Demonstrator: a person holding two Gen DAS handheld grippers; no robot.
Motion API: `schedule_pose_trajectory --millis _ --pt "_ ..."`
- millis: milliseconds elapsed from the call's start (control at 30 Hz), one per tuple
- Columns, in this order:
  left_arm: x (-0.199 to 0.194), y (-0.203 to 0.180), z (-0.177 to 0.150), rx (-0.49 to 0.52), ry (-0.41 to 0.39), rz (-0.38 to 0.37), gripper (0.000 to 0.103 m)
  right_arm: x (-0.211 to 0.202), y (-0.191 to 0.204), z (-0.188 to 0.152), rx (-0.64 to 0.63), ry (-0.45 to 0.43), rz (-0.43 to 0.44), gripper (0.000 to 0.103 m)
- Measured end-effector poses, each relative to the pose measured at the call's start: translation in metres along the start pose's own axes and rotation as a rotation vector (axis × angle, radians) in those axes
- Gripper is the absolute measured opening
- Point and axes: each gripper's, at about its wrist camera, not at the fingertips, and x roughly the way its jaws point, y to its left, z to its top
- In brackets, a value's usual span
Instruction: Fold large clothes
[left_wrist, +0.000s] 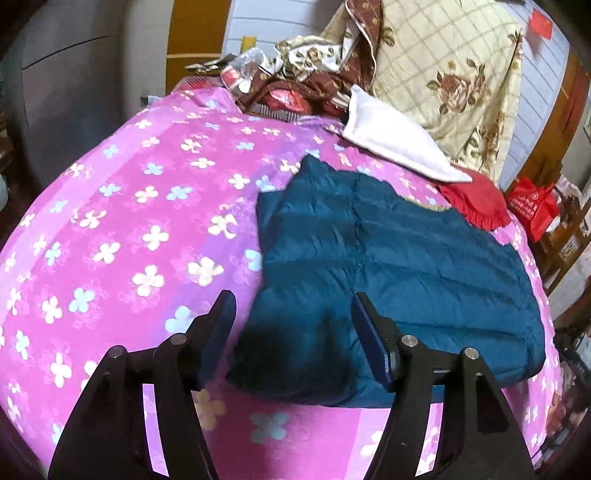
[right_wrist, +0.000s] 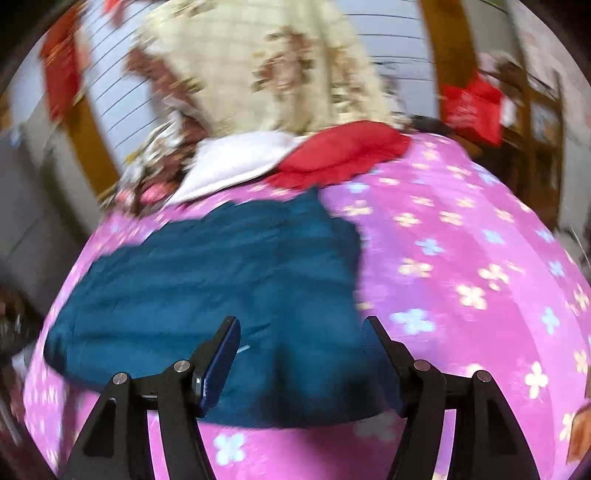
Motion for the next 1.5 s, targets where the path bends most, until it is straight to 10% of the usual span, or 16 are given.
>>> schedule_pose_trajectory --millis 467,700,900,1100,1500 --pt "0.058 -0.029 -0.024 0.112 -0.003 0.209 0.068 0.070 0.031 -0.022 -0.045 0.112 -0.011 0.066" --pt "-0.015 -0.041 -0.045 0.136 -0.238 0.305 0.069 0.027 0.030 -0.032 -0.022 0.076 -0.015 0.066" --pt "-0.090 -0.046 -0.072 0.111 -0.454 0.388 0.091 -0.011 0.039 -0.055 -0.061 0.048 -0.041 0.066" --pt "-0.115 -0.044 -0.091 0.068 -0.407 0.292 0.095 -0.033 0.047 -0.075 -0.073 0.058 -0.034 0.066" --pt "-0.170 -0.077 -0.131 0.105 -0.522 0.336 0.102 -0.078 0.067 -0.107 -0.061 0.044 -0.033 0.066"
